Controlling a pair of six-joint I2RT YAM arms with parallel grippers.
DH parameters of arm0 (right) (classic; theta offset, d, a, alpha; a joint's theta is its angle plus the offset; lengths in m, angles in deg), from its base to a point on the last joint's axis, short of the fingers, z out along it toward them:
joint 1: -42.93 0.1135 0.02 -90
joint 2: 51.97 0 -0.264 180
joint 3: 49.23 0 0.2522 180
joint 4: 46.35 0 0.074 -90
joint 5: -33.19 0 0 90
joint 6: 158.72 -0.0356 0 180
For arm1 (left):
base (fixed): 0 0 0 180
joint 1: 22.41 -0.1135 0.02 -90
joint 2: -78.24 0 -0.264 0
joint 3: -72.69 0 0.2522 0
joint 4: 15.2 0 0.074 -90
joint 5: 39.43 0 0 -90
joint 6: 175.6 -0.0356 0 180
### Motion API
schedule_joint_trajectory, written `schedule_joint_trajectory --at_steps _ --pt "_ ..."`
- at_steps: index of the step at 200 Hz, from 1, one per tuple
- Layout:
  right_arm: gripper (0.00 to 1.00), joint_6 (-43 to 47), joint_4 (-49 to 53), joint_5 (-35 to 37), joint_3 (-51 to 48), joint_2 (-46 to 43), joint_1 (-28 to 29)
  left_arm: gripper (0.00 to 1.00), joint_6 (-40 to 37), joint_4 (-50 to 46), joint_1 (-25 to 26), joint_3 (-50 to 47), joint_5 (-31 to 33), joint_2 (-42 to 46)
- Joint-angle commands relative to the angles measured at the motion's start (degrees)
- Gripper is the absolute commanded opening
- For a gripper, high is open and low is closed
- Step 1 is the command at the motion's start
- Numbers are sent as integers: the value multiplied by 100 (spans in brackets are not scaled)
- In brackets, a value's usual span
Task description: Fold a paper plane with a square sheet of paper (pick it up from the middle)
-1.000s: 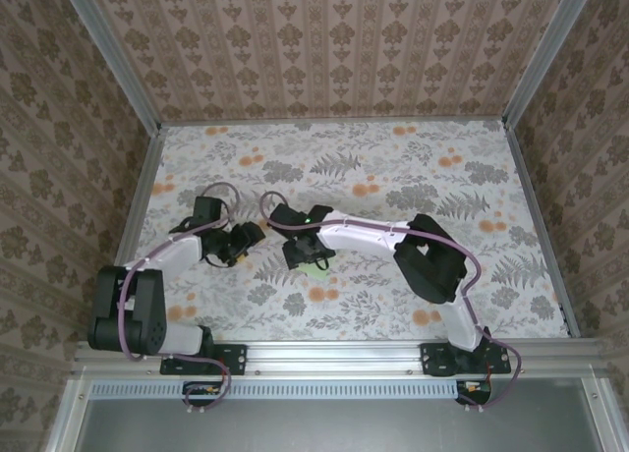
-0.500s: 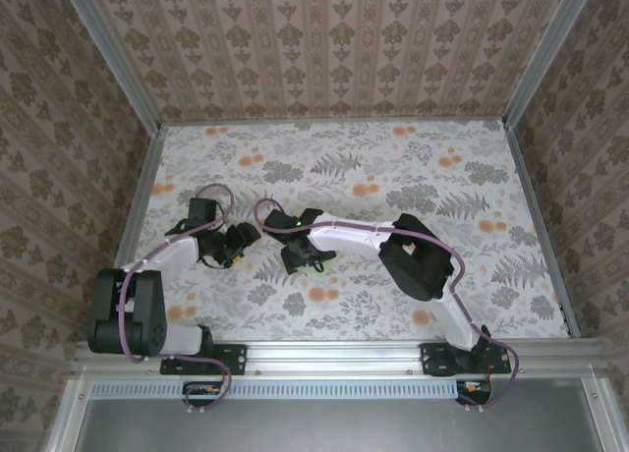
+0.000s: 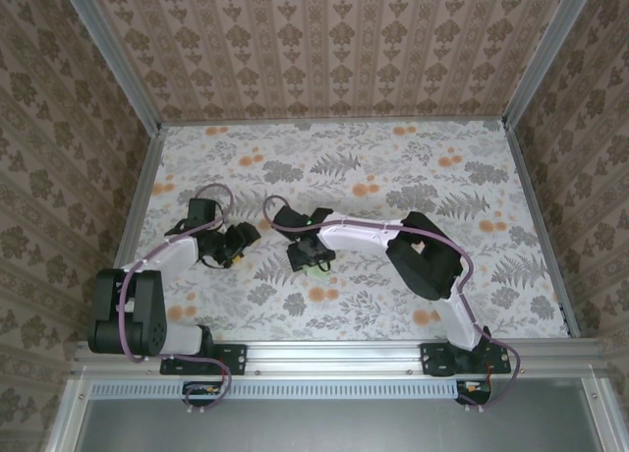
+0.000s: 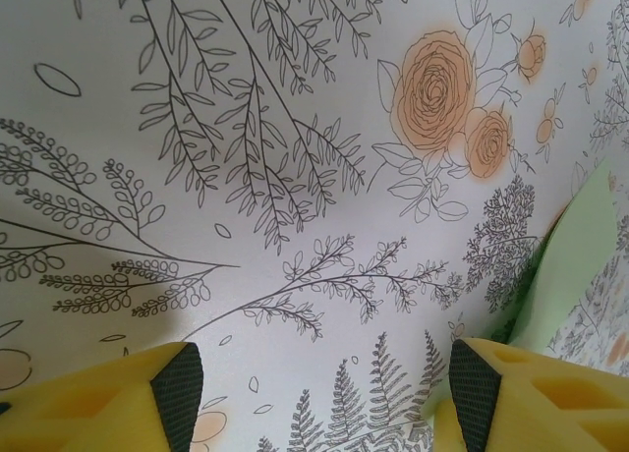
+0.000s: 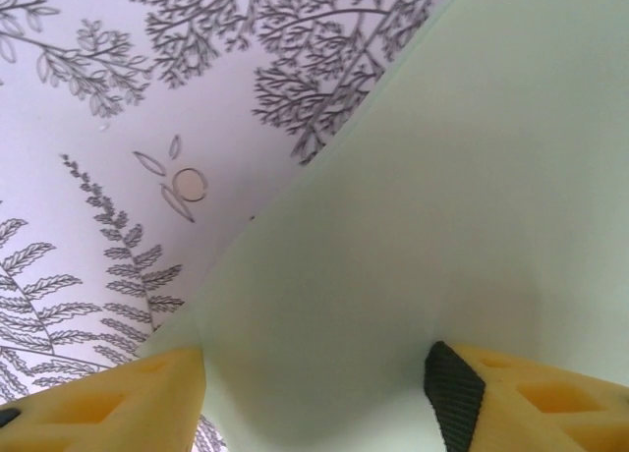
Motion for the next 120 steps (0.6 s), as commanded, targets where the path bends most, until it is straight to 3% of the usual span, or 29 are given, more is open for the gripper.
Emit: schedule_joint_trajectory --at_steps 1,81,120 --pt "61 127 143 -344 -463 228 -194 70 -110 -92 -34 -56 -136 90" --pt "63 322 -670 -1513 -1097 -144 -634 70 -203 -27 44 -12 -358 85" --pt "66 520 -658 -1669 -1135 -137 -692 71 -218 -31 91 5 -355 74"
